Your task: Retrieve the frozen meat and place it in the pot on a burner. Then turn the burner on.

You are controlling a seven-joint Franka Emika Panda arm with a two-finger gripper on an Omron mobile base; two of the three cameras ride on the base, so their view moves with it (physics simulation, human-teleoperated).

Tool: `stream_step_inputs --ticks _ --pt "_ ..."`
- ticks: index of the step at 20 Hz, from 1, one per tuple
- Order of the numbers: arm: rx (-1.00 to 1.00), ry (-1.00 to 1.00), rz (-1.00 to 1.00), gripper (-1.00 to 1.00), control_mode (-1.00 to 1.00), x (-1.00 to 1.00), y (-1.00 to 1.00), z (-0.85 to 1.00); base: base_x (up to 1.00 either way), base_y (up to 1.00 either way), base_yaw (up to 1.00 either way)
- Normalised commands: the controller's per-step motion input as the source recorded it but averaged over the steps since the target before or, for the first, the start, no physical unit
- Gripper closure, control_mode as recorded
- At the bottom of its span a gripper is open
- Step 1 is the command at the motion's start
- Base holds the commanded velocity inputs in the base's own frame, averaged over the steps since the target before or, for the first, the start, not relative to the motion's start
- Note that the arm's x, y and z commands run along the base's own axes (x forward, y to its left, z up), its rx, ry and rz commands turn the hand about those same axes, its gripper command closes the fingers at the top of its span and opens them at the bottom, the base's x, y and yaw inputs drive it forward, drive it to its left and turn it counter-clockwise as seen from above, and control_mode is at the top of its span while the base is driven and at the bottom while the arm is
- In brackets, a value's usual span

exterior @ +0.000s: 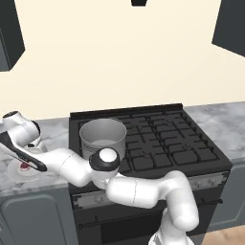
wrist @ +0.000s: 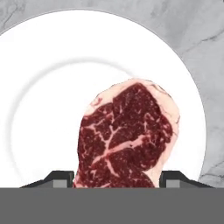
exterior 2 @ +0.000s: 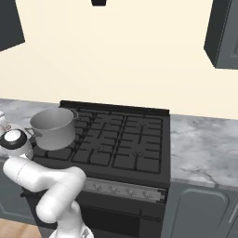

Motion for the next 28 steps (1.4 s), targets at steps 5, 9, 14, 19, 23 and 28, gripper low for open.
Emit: stream_step_inputs --ticks 5,9,14,19,23,28 --pt "0.0 -0.03 -0.21 1.0 -1.0 -0.93 -0.6 0.03 0.0 0.0 0.0" --pt "0.02 -0.01 -0.21 1.0 -1.0 -0.76 -0.73 0.01 0.0 0.0 0.0" --pt "-0.01 -0.27 -0.04 1.0 -1.0 -0.44 -0.63 0.01 0.0 0.0 0.0" --pt "0.0 -0.28 0.0 1.0 -1.0 -0.26 -0.72 0.05 0.0 0.0 0.0" --pt "0.03 -0.32 0.01 1.0 -1.0 -0.39 -0.88 0.0 0.0 0.0 0.0" --pt "0.07 -0.4 0.04 1.0 -1.0 -0.4 -0.94 0.23 0.0 0.0 0.0"
